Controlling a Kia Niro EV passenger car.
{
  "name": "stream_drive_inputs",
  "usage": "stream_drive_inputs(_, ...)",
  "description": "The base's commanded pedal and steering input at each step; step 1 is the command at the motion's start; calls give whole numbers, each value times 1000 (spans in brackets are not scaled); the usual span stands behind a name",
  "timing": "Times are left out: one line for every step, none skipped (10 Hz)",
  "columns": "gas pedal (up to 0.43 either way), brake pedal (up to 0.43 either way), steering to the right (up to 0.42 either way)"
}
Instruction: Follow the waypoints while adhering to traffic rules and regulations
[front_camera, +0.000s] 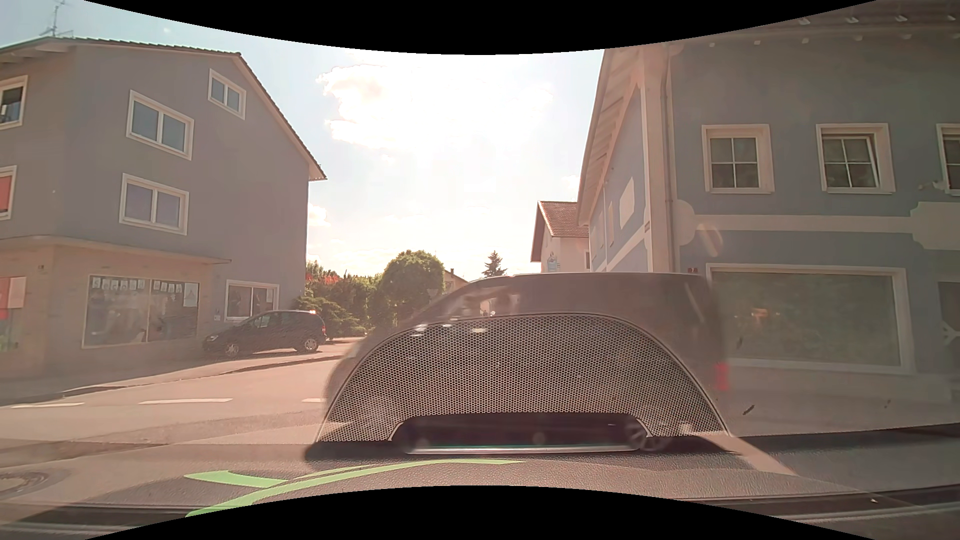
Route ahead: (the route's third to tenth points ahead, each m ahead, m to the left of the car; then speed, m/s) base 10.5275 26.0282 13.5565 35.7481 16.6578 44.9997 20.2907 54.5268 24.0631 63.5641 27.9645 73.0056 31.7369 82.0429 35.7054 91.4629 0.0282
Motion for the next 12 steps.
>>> stream_drive_inputs(0,0,-303)
stream_drive_inputs(79,0,-338)
stream_drive_inputs(138,0,-380)
stream_drive_inputs(138,0,-435)
stream_drive_inputs(138,0,-491)
stream_drive_inputs(138,0,-537)
stream_drive_inputs(138,0,-583)
stream_drive_inputs(150,0,-615)
stream_drive_inputs(169,0,-637)
stream_drive_inputs(177,0,-653)
stream_drive_inputs(220,0,-661)
stream_drive_inputs(228,0,-666)
